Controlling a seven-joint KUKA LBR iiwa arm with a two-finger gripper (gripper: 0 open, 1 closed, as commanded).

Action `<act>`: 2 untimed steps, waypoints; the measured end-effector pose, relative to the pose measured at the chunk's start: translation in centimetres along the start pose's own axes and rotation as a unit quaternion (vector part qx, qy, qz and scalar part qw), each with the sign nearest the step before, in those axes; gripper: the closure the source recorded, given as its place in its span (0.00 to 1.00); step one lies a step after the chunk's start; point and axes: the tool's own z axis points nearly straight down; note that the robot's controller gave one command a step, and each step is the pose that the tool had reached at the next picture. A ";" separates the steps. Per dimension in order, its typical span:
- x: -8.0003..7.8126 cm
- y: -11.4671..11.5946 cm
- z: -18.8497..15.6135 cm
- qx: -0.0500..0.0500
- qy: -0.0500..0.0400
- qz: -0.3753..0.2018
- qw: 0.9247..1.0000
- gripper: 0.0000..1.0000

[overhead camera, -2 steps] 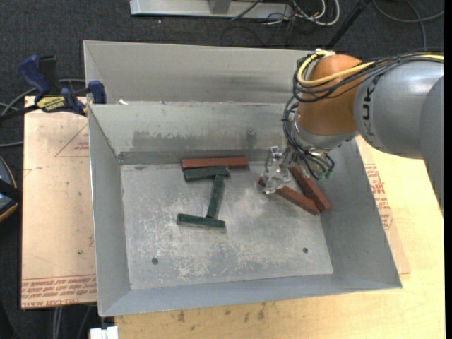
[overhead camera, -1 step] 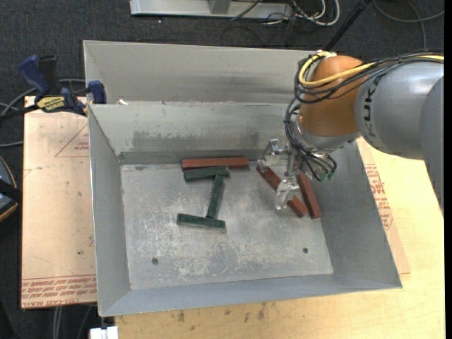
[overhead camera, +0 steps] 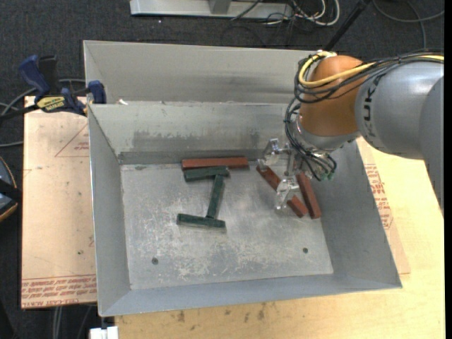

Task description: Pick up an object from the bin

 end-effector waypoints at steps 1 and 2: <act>1.3 -6.7 -0.5 -0.002 0.006 -0.041 0.999 1.00; 1.3 -6.8 -0.5 -0.002 0.006 -0.041 0.999 1.00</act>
Offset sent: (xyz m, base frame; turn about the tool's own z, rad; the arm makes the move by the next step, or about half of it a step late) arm 0.0000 0.0000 0.0000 0.0000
